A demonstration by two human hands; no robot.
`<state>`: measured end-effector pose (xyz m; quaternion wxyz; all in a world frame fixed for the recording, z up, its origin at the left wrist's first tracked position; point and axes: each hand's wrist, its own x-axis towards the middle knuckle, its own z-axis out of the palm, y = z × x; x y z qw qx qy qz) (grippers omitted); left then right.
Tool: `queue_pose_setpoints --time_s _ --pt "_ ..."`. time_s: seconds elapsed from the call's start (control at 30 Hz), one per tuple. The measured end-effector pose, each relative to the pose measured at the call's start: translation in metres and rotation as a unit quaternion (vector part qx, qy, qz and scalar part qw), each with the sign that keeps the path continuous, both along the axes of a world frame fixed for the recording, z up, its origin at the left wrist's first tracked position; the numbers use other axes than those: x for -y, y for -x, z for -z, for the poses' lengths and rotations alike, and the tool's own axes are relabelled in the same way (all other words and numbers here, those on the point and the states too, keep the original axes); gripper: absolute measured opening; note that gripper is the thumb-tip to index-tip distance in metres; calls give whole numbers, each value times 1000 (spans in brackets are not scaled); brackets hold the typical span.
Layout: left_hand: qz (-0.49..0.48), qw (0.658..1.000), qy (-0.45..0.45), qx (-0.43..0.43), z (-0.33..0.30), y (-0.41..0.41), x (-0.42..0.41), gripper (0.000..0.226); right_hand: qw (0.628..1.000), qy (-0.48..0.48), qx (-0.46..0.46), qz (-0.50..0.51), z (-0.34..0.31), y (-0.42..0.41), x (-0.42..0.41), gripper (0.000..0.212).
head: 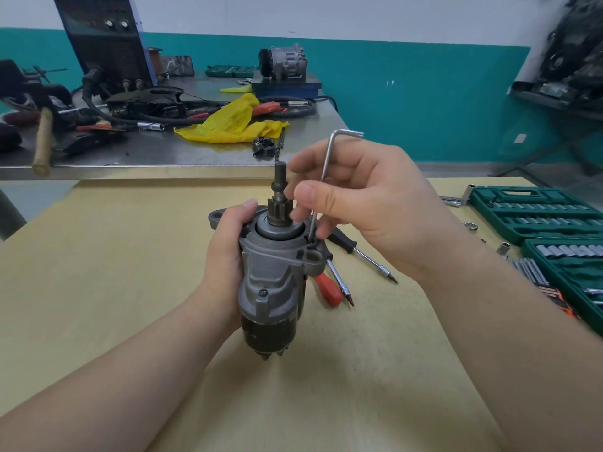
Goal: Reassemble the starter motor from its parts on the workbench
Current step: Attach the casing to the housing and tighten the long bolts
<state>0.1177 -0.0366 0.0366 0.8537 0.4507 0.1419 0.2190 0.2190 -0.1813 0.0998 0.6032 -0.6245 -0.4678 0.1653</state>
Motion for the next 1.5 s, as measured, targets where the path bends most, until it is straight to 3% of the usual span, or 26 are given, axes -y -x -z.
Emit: queue_pose_setpoints --time_s 0.17,0.3,0.4,0.5,0.7,0.83,0.9,1.23,1.33,1.4,1.5 --pt "-2 1000 -3 -1 0 0 0 62 999 5 1 -37 -5 -4 7 17" --pt "-17 1000 -9 -4 -1 -1 2 62 999 5 25 27 -4 -3 4 4" --pt "-24 1000 -18 -6 -1 0 3 62 995 -4 65 76 -1 -1 0 15" --pt "-22 1000 -12 -7 -1 0 2 63 999 3 37 22 -3 -1 2 4" --pt "-12 1000 -7 7 1 -1 1 65 999 15 31 -31 -7 -3 9 21" --pt "-58 997 -46 -24 8 -1 -7 30 999 11 35 -1 -4 -3 5 15" --pt "-63 996 -52 -30 12 -1 -9 25 1000 3 26 6 -2 -3 3 18" --pt "-53 996 -58 -30 15 -2 -10 26 999 25 35 9 -4 -1 5 8" --pt "-51 997 -61 -24 16 -1 -11 26 997 17 40 61 0 -1 1 20" --pt "-52 997 -61 -23 16 -2 -11 27 998 16 26 56 0 0 0 16" --pt "-25 999 -34 -15 12 -3 -8 46 1000 16 1 2 -3 -1 4 10"
